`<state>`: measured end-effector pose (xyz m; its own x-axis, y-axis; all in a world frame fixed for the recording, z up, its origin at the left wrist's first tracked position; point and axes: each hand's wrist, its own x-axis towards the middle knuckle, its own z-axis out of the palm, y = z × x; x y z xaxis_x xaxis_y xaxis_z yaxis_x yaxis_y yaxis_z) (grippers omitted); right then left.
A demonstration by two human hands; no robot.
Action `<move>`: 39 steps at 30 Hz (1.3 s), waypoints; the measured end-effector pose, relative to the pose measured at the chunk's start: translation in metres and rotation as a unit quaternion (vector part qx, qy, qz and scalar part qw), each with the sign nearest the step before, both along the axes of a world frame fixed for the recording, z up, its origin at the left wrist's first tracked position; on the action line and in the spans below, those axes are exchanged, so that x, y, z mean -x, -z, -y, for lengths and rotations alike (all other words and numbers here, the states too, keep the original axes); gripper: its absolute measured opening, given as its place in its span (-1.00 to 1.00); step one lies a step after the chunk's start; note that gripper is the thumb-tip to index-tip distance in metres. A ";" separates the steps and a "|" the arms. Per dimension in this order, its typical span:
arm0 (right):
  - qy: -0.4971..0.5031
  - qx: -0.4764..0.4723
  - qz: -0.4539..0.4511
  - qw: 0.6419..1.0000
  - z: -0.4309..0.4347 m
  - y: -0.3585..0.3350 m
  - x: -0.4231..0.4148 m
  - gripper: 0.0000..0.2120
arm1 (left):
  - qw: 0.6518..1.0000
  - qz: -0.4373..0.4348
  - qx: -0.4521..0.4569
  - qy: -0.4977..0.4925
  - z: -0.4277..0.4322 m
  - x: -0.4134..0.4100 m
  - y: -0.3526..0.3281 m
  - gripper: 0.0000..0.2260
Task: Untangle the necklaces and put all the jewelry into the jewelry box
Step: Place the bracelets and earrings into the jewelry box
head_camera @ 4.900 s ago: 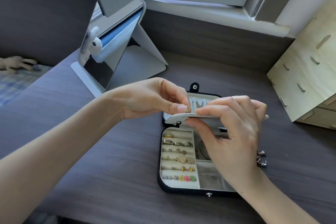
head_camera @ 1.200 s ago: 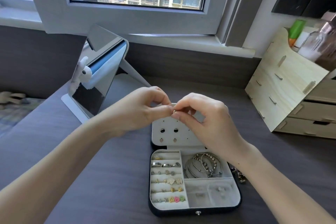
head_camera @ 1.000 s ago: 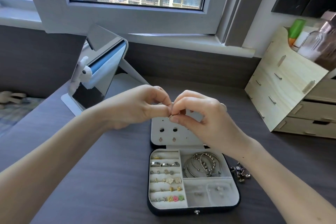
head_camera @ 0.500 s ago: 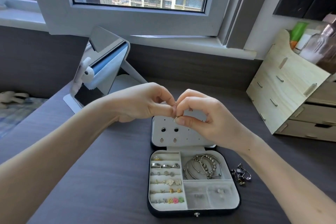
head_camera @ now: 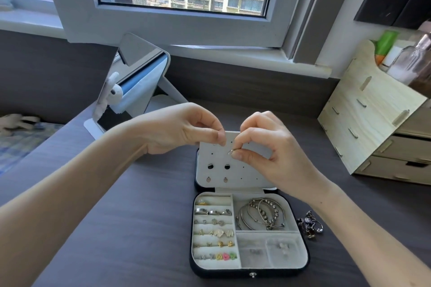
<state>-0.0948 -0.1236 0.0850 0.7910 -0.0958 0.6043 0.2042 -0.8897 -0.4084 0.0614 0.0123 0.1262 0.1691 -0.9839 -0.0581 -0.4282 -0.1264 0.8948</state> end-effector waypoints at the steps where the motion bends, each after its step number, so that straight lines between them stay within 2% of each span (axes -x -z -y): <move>1: 0.037 0.034 0.015 0.999 0.001 0.003 -0.001 -0.80 | 1.000 -0.015 0.004 -0.002 -0.001 0.000 0.001 -0.90; 5: 0.111 0.101 0.033 0.988 0.002 0.010 -0.004 -0.80 | 0.996 -0.082 0.023 -0.018 -0.006 -0.005 0.009 -0.88; 10: 0.147 0.111 0.042 0.982 0.001 0.009 -0.006 -0.79 | 0.990 -0.126 0.044 -0.042 -0.011 -0.005 0.013 -0.90; 23: 0.160 0.101 0.030 0.982 -0.003 0.005 -0.006 -0.76 | 0.988 -0.128 0.054 -0.060 -0.016 -0.003 0.013 -0.88; 28: 0.171 0.047 0.057 0.983 -0.010 0.007 -0.004 -0.79 | 0.990 -0.126 0.050 -0.035 -0.018 -0.003 0.012 -0.88; 30: 0.180 0.017 0.063 0.981 -0.011 0.006 -0.002 -0.74 | 0.991 -0.124 0.049 -0.018 -0.019 -0.003 0.011 -0.87; 36: 0.176 0.047 0.061 0.981 -0.015 0.008 0.009 -0.75 | 0.991 -0.123 0.043 0.025 -0.020 -0.009 0.010 -0.95; 39: 0.189 0.055 0.089 0.976 -0.022 0.013 0.015 -0.74 | 0.991 -0.123 0.046 0.017 -0.012 -0.011 0.016 -0.91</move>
